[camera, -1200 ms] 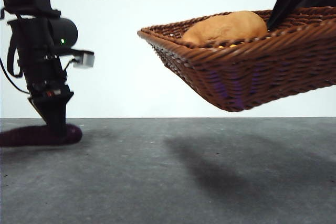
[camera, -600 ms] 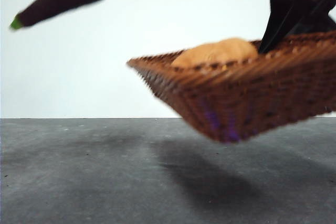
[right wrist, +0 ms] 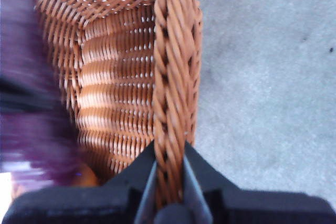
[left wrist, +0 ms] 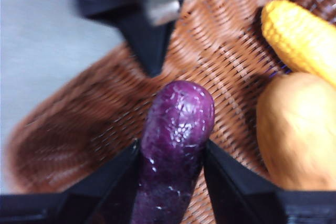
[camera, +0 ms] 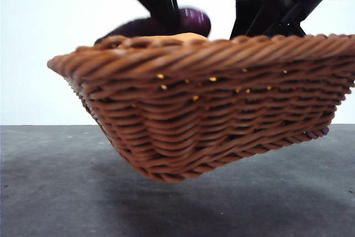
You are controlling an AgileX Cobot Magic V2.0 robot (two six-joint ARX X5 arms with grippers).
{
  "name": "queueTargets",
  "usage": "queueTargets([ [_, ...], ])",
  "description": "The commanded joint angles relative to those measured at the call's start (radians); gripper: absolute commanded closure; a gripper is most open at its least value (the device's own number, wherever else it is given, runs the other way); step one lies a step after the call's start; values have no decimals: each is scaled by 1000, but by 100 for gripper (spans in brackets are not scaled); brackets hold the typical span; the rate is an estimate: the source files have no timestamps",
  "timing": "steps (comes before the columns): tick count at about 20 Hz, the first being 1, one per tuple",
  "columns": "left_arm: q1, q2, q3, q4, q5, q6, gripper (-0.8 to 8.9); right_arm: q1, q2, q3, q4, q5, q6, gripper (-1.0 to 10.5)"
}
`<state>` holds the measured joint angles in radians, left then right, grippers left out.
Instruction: Help me put the vegetables on the table into the basket
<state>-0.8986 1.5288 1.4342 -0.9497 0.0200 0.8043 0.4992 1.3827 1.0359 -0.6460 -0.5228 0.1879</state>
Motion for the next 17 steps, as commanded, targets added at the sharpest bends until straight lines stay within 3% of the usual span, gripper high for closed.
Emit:
queueTargets([
  [1, -16, 44, -3, 10, 6, 11, 819, 0, 0, -7, 18, -9, 21, 958],
  [5, -32, 110, -3, 17, 6, -19, 820, 0, 0, -7, 19, -5, 19, 958],
  [7, -34, 110, -3, 48, 11, -82, 812, 0, 0, -7, 19, 4, 17, 958],
  [8, -33, 109, -3, 49, 13, -103, 772, 0, 0, -7, 19, 11, 17, 958],
  [10, -31, 109, -3, 23, 13, -109, 465, 0, 0, -7, 21, 18, 17, 958],
  [11, -31, 109, -3, 18, 13, -109, 432, 0, 0, -7, 21, 18, 17, 958],
  [17, -25, 90, 74, -76, 0, -130, 434, -1, 0, -7, 20, 32, 18, 958],
])
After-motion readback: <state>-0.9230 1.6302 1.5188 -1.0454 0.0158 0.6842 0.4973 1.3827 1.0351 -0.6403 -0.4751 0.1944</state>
